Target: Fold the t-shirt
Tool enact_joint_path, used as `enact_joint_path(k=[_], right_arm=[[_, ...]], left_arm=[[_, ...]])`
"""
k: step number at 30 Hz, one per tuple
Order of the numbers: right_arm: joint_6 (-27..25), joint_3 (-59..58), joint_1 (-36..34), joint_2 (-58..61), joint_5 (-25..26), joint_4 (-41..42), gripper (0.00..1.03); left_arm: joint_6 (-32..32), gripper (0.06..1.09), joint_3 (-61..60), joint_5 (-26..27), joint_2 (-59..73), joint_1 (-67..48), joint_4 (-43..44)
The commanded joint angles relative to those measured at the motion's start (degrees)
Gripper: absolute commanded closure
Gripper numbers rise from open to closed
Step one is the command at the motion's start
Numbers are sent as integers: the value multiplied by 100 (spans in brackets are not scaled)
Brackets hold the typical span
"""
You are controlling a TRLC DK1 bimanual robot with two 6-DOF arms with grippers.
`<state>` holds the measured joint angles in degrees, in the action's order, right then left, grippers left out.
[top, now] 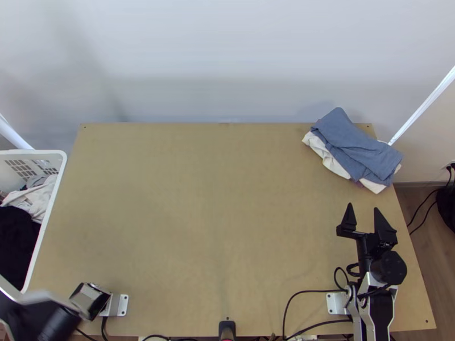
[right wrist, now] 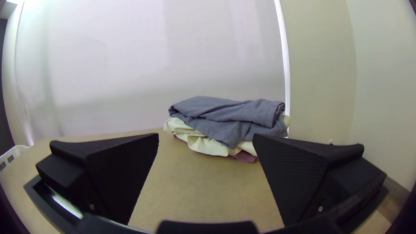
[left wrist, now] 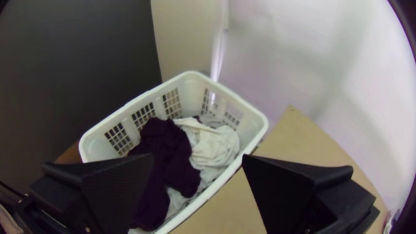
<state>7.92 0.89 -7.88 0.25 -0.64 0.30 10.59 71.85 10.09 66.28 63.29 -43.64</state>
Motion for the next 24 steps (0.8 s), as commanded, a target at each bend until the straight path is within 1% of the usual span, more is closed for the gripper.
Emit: enact_joint_path(k=[1, 4, 7, 9, 11, 12, 13, 15, 17, 19, 24], right_arm=[[78, -36, 32, -34, 47, -82, 5], [69, -36, 32, -34, 47, -82, 4], [78, -36, 32, -34, 47, -82, 5], [69, -36, 32, -34, 47, -82, 5], [69, -36, 32, -34, 47, -82, 4], [69, -36, 32, -34, 47, -82, 5], [69, -36, 32, -34, 47, -82, 5], [69, -36, 32, -34, 47, -82, 5], [78, -36, 32, -34, 47, -82, 4], [78, -36, 32, -34, 47, -82, 4], [78, -36, 32, -34, 47, -82, 5]], left_arm=[[778, 10, 224, 55, 772, 404, -171], [1279, 10, 232, 55, 1414, 632, -154], [1551, 11, 232, 55, 1968, 703, 22], [1613, 11, 224, 64, 2302, 703, 198], [1630, 11, 259, 151, 2644, 685, 391], [1648, 13, 259, 283, 2811, 667, 479], [1604, 18, 276, 318, 2987, 650, 664], [1604, 26, 356, 380, 3365, 580, 866], [1551, 26, 452, 371, 3805, 474, 1314], [1516, 26, 742, 371, 4279, 395, 1455], [1481, 26, 1735, 362, 5562, 263, 1455]])
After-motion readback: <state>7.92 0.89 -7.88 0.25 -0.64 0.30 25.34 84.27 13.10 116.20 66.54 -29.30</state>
